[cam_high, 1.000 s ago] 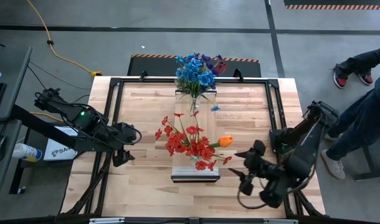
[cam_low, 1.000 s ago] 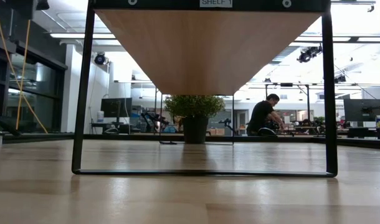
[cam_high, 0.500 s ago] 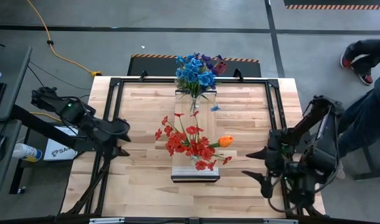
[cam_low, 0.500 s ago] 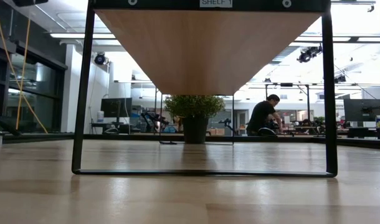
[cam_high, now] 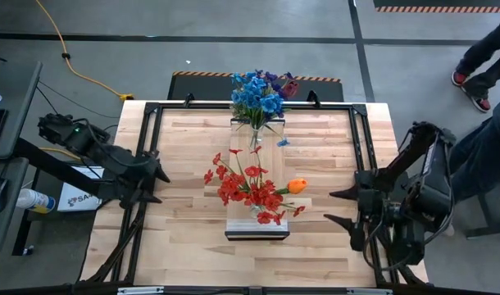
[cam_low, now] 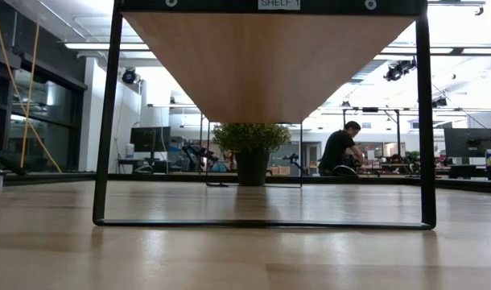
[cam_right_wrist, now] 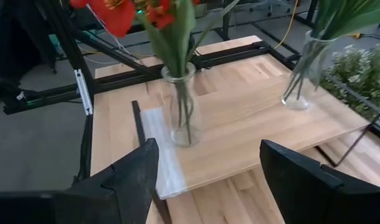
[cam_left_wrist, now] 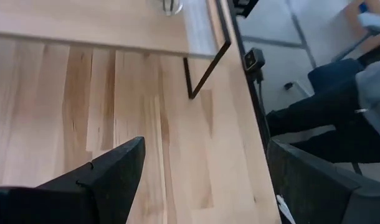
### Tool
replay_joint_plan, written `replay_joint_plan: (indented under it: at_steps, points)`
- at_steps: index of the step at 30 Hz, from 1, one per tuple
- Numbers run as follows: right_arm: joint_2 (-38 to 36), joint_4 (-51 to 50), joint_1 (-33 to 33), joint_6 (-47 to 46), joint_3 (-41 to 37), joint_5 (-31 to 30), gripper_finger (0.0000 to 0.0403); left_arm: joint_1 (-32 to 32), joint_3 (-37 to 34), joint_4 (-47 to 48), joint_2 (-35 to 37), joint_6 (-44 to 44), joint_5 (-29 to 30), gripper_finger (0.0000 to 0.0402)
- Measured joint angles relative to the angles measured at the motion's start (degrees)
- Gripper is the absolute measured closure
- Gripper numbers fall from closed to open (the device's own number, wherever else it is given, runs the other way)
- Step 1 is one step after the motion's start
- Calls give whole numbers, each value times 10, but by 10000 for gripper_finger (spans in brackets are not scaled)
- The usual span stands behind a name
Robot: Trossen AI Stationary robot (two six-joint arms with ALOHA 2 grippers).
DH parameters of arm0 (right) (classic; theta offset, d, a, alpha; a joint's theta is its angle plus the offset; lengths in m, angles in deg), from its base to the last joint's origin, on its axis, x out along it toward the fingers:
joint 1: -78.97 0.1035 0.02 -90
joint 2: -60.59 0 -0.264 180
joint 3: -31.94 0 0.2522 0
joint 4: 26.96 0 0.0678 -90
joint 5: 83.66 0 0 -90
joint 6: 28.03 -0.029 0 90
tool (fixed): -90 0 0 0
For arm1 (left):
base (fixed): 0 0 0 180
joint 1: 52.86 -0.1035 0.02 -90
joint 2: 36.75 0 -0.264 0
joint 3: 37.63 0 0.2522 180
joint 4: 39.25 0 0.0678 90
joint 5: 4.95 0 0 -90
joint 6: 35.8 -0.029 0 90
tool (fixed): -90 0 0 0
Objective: Pick and place flowers into a vace then onto a shelf
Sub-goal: Return to Home Position
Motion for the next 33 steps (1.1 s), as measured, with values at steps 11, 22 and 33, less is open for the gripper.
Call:
replay_joint_plan:
  at_steps: [11,22,33]
  points:
    - [-63,-67,6,18,0,-24,136,0,0,-8,105,-43,32,32]
    - [-106,-79,37,35,0,-51,136,0,-8,-10,198,-68,38,32]
    - [-205,96,45,77,-171,-101,136,0,-126,-80,319,-59,10,32]
